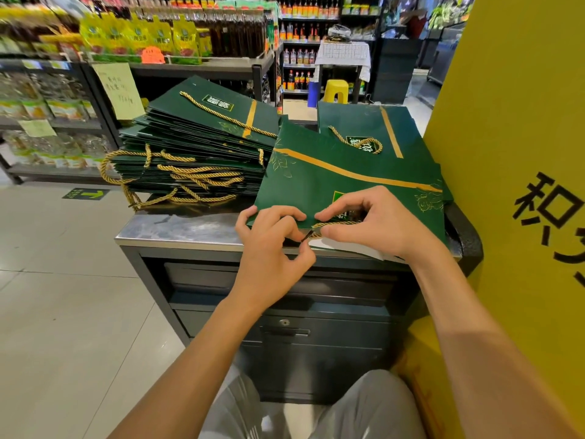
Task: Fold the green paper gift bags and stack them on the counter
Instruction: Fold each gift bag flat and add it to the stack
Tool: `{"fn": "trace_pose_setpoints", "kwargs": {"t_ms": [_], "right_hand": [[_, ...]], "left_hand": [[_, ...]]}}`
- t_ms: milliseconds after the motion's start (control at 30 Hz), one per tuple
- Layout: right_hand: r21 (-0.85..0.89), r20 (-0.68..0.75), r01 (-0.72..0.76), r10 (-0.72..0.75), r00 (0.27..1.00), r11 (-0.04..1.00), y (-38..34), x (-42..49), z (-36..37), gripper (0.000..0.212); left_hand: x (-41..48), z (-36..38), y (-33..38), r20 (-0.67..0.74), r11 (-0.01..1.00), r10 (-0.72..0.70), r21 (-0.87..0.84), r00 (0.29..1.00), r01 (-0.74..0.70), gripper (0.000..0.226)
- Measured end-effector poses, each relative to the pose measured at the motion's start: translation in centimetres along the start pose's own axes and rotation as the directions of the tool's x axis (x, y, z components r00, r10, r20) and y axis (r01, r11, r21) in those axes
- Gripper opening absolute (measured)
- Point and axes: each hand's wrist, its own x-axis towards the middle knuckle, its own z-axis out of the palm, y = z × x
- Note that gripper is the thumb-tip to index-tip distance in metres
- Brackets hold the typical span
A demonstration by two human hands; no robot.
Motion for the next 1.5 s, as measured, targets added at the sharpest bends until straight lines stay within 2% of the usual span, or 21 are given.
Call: {"fn": "trace_pose_setpoints", "kwargs": {"t_ms": [300,400,467,533,567,633,733,800,900,1067,1200,1267,1367,1433,1500], "right_hand": [[-0.11,0.028,-0.053,0.056,0.998,0.993,-1.0,0.4,-0.5,0.015],[-0.137,0.015,-0.056,0.058,0.998,0.989,-1.0,-0.1,-0.3,0.021],[-0.164,0.015,-0.052,0.055,0.998,0.985,-1.0,-0.5,-0.2,0.028],[-0.186,0.009,-0.045,0.047,0.999,0.982,-0.9,-1.0,0.0,0.034],[-0.19,0.006,-0.043,0.045,0.999,0.981,-0.9,-1.2,0.2,0.037],[-0.229,-0.001,-0.032,0.032,0.999,0.973,-0.9,-1.7,0.6,0.042],[-0.334,-0.011,0.021,-0.027,1.0,0.942,-0.9,-2.4,1.3,0.056],[-0.399,-0.016,0.066,-0.079,0.997,0.915,-0.9,-2.8,1.9,0.064],[-0.574,-0.056,0.111,-0.174,0.983,0.811,-0.9,-3.1,3.1,0.068],[-0.718,-0.201,0.119,-0.368,0.908,0.685,-1.5,-3.5,3.8,0.066],[-0.73,-0.317,0.131,-0.501,0.805,0.671,-3.0,-3.9,3.0,0.057],[-0.708,-0.379,0.125,-0.523,0.763,0.695,-4.0,-3.7,1.8,0.052],[-0.618,-0.486,0.133,-0.51,0.71,0.775,-5.5,-3.0,-0.5,0.047],[-0.536,-0.562,0.134,-0.471,0.68,0.833,-6.7,-2.7,-2.2,0.044],[-0.426,-0.651,0.166,-0.429,0.626,0.889,-8.3,-2.4,-3.6,0.033]], "left_hand": [[-0.4,-2.3,-0.5,0.235,0.997,0.009,-0.073,0.972,0.008,0.012],[-0.3,-3.7,-0.8,0.309,0.991,-0.025,-0.121,0.951,0.066,0.025],[0.0,-4.4,-0.9,0.249,0.983,-0.094,-0.131,0.964,0.13,0.04],[0.5,-4.5,-1.1,0.092,0.972,-0.232,-0.024,0.968,0.235,0.046],[0.8,-4.5,-1.1,0.047,0.949,-0.316,0.033,0.948,0.315,0.047],[1.3,-4.5,-0.9,0.069,0.916,-0.396,0.098,0.916,0.389,0.041],[1.4,-4.7,-0.4,0.145,0.901,-0.421,-0.044,0.895,0.431,0.031],[1.6,-5.0,-0.1,0.147,0.849,-0.465,-0.207,0.873,0.487,0.029],[2.2,-5.6,1.3,0.139,0.756,-0.505,-0.406,0.852,0.514,0.028],[3.1,-6.7,2.9,0.114,0.69,-0.497,-0.55,0.86,0.471,0.027],[4.5,-7.5,4.3,0.104,0.62,-0.428,-0.688,0.898,0.376,0.036],[5.5,-7.5,5.0,0.091,0.592,-0.39,-0.737,0.916,0.326,0.039],[6.7,-7.2,5.1,0.05,0.608,-0.349,-0.748,0.936,0.267,0.041],[7.0,-7.0,4.8,-0.008,0.598,-0.354,-0.771,0.935,0.219,0.025],[7.1,-6.8,4.6,0.012,0.563,-0.37,-0.792,0.929,0.234,0.017]]}}
